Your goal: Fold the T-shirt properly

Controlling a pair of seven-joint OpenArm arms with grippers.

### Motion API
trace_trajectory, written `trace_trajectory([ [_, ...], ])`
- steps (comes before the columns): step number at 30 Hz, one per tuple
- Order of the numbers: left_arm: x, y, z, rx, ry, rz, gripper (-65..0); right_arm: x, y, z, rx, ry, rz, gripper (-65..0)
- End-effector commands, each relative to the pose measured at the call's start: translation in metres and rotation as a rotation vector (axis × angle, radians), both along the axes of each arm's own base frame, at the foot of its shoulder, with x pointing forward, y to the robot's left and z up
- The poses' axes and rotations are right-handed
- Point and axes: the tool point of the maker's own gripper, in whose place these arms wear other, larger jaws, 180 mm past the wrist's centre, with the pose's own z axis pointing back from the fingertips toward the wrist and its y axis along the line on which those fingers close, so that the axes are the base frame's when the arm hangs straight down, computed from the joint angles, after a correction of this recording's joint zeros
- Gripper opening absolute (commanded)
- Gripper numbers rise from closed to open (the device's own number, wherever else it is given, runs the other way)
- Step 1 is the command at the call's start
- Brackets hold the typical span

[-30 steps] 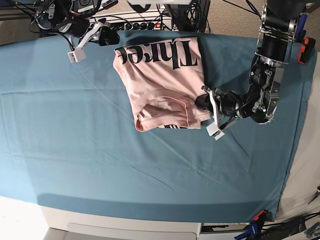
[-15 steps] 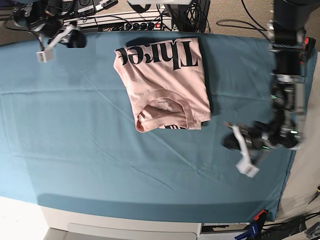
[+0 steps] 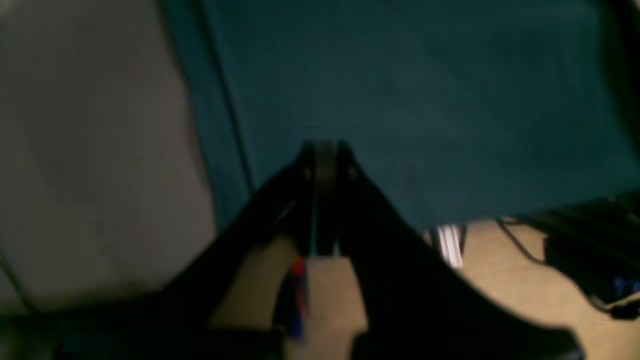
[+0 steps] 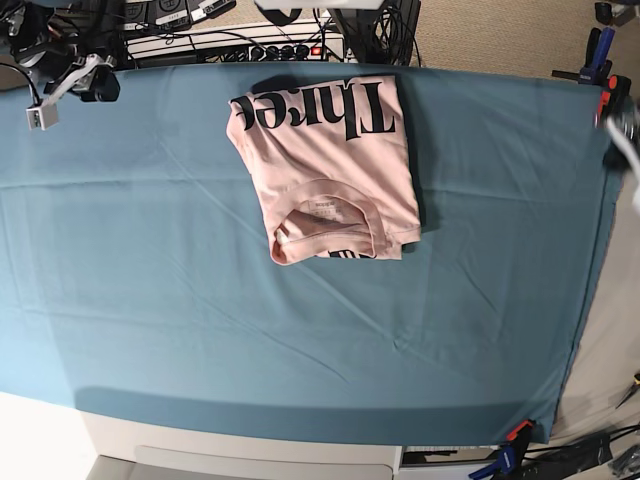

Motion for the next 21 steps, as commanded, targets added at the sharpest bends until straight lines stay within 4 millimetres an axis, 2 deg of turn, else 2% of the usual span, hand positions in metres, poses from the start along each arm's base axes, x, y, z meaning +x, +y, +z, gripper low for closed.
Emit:
trace_trajectory([
  [1, -0.012, -0.004, 0.009, -0.001, -0.015, -0.003, -65.0, 0.003, -0.002, 0.01, -0.014, -0.027, 0.017, -42.4],
  [4, -0.067, -0.031, 0.006, -0.068, 0.045, 0.019, -65.0, -0.005, 0.003, 0.009, 0.015, -0.017, 0.023, -42.4],
  [7, -0.112, -0.066, -0.001, -0.161, 0.128, 0.015, -65.0, -0.013, 0.005, 0.007, 0.029, 0.002, 0.024, -42.4],
  [9, -0.133, -0.081, -0.006, -0.231, 0.172, 0.037, -65.0, -0.019, 0.006, 0.006, 0.035, 0.017, 0.026, -42.4],
  [13, -0.166, -0.088, -0.021, -0.292, 0.256, 0.097, -65.0, -0.035, 0.018, -0.006, 0.041, 0.076, 0.103, -42.4],
  [16, -0.193, -0.102, -0.047, -0.404, 0.362, 0.149, -65.0, -0.056, 0.034, -0.035, 0.066, 0.199, 0.161, -42.4],
  [21, -0.259, -0.157, -0.111, -0.619, 0.617, 0.119, -65.0, -0.104, 0.053, -0.103, 0.151, 0.47, 0.226, -42.4],
])
